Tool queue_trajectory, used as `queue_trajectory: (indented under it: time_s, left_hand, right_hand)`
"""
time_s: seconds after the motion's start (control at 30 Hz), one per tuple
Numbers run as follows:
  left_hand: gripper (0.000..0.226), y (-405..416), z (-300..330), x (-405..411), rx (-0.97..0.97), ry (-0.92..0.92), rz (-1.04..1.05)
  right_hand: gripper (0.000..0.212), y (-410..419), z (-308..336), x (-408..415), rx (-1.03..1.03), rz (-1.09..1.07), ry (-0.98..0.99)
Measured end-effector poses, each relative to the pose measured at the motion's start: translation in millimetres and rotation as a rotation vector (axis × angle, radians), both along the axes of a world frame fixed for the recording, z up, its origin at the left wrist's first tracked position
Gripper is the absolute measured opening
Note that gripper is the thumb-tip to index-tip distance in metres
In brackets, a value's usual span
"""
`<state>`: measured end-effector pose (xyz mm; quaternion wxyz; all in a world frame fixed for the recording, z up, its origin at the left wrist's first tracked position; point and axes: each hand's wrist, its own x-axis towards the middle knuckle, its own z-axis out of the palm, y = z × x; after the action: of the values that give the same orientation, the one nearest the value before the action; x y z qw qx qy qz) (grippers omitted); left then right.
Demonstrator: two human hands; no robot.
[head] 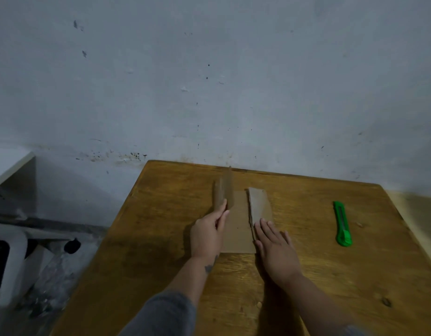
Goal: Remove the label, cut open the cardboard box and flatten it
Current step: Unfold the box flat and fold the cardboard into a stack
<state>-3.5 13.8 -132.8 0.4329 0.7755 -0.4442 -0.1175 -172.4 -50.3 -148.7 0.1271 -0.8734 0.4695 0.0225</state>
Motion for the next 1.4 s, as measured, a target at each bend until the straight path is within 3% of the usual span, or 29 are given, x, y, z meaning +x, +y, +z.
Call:
queue_trajectory:
  time_s: [0.23,0.43,0.6,0.67,0.8,1.03,1.4]
  left_hand:
    - [0.034,-17.8,-11.2,-16.5,0.053,-0.240,-0.075]
    - [0.040,-33.7,-35.7,-27.4,0.248,-0.373,-0.200]
    - [0.032,-36.0,-37.7,-29.9,0.291,-0.444,-0.216]
    - [0.037,-34.0,-39.3,-30.2,0.332,-0.456,-0.241]
    - [0.042,-32.7,-38.8,-28.8,0.372,-0.474,-0.250]
    - [0.044,-31.6,-39.1,-28.9,0.376,-0.473,-0.259]
    - [0.037,-26.2,-46.8,-31.0,0.241,-0.495,-0.227]
  right_hand:
    - [0.051,-2.2,0.0,-2.8,-0.035,0.015,-0.068]
    - [0.052,-5.5,-10.5,-6.4,-0.053,0.013,-0.077]
    - [0.069,-4.8,-17.3,-8.1,-0.095,0.018,-0.102]
    - [0.055,-4.2,-15.6,-9.2,-0.052,-0.027,-0.183]
    - [0.052,-14.7,-0.9,-4.4,-0.015,-0.134,-0.371]
    - [0.053,-67.5,13.8,30.4,0.048,0.093,-0.168]
    - [0.055,-77.7,-9.8,41.1,0.060,0.072,-0.124]
